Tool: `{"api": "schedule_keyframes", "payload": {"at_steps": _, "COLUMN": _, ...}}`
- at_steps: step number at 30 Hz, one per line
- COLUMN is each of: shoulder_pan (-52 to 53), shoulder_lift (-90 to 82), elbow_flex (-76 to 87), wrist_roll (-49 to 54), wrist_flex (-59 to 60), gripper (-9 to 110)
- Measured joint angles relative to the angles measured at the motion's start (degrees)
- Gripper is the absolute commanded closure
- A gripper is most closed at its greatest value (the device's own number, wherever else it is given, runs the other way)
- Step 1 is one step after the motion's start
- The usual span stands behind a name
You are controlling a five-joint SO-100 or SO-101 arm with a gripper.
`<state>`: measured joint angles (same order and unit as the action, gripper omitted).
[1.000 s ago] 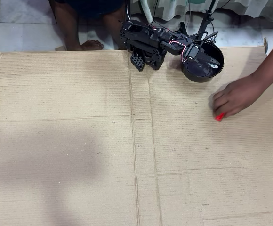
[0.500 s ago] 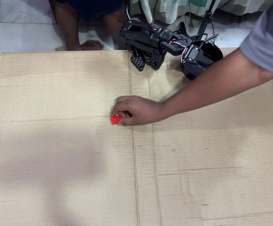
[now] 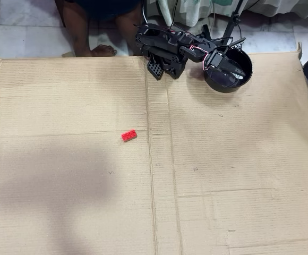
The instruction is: Grasp a lego block and put it in the bin.
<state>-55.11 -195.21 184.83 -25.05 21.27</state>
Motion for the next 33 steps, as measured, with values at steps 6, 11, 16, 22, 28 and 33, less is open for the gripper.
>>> {"api": "schedule_keyframes", "payload": {"at_steps": 6, "shoulder_pan": 6.5, "shoulder_lift": 0.0, "elbow_flex": 0.0, "wrist_roll": 0.18, "wrist_flex": 0.09, "gripper": 66}}
{"api": "schedule_keyframes", "payload": {"at_steps": 11, "shoulder_pan": 11.34, "shoulder_lift": 0.0, "elbow_flex": 0.0, "wrist_roll": 0.18, "wrist_flex": 0.09, "gripper": 67}}
{"api": "schedule_keyframes", "payload": {"at_steps": 16, "shoulder_pan": 16.26, "shoulder_lift": 0.0, "elbow_flex": 0.0, "wrist_roll": 0.18, "wrist_flex": 0.09, "gripper": 67}}
{"api": "schedule_keyframes", "payload": {"at_steps": 22, "shoulder_pan": 28.65, "shoulder_lift": 0.0, "elbow_flex": 0.0, "wrist_roll": 0.18, "wrist_flex": 0.09, "gripper": 67}}
{"api": "schedule_keyframes", "payload": {"at_steps": 28, "shoulder_pan": 38.94, "shoulder_lift": 6.42, "elbow_flex": -2.11, "wrist_roll": 0.18, "wrist_flex": 0.09, "gripper": 67}}
{"api": "schedule_keyframes", "payload": {"at_steps": 33, "shoulder_pan": 44.56, "shoulder_lift": 24.43, "elbow_flex": -14.85, "wrist_roll": 0.09, "wrist_flex": 0.09, "gripper": 66}}
